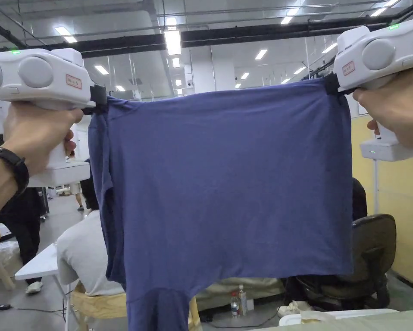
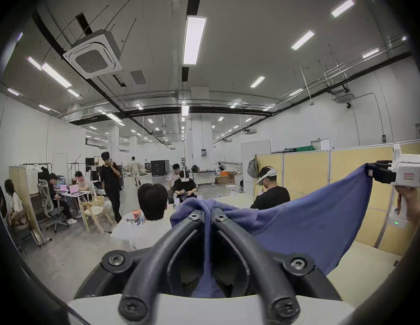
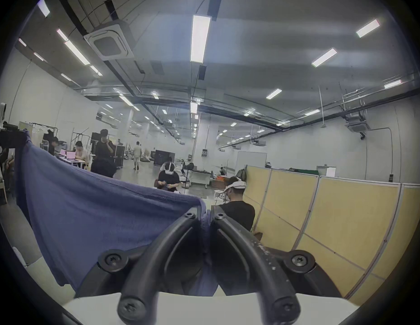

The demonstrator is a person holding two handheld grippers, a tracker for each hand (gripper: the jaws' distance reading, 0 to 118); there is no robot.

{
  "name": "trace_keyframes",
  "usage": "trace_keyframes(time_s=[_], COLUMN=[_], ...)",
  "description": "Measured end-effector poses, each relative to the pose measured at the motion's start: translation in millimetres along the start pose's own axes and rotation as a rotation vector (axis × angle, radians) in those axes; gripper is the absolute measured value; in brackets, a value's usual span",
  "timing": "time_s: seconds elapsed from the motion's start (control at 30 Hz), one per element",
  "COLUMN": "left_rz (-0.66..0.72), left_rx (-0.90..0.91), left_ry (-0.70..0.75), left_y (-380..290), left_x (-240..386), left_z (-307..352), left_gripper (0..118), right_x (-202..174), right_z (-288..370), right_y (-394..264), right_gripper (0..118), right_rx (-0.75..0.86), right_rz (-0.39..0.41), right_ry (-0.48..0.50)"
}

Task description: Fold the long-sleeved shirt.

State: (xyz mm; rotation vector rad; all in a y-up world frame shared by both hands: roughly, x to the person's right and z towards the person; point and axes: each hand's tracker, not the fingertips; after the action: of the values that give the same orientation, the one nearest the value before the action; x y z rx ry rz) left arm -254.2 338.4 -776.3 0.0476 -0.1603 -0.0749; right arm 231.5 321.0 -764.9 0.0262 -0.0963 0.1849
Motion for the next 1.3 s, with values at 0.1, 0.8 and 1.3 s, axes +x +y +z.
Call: trace_keyframes(time_s=[0.1, 0.8, 1.3], left_rz=[0.012, 0.145, 0.232], left_rx=[-0.025, -0.36, -0.533], left_ry=[-0.012, -0.055, -0.167], left_y=[-29, -278, -418], left_x=[2, -10, 13], left_z=[-14, 71, 303], left_gripper=[3, 3, 3], right_x=[-4, -69, -73], right_z=[-15, 43, 264], right_y=[-28, -300, -434], right_gripper=[10, 10, 10], right_rx=[-0.026, -0.41, -0.579], right_rz=[-0.005, -0.075, -0.167], right_ry=[0.004, 0.211, 0.342])
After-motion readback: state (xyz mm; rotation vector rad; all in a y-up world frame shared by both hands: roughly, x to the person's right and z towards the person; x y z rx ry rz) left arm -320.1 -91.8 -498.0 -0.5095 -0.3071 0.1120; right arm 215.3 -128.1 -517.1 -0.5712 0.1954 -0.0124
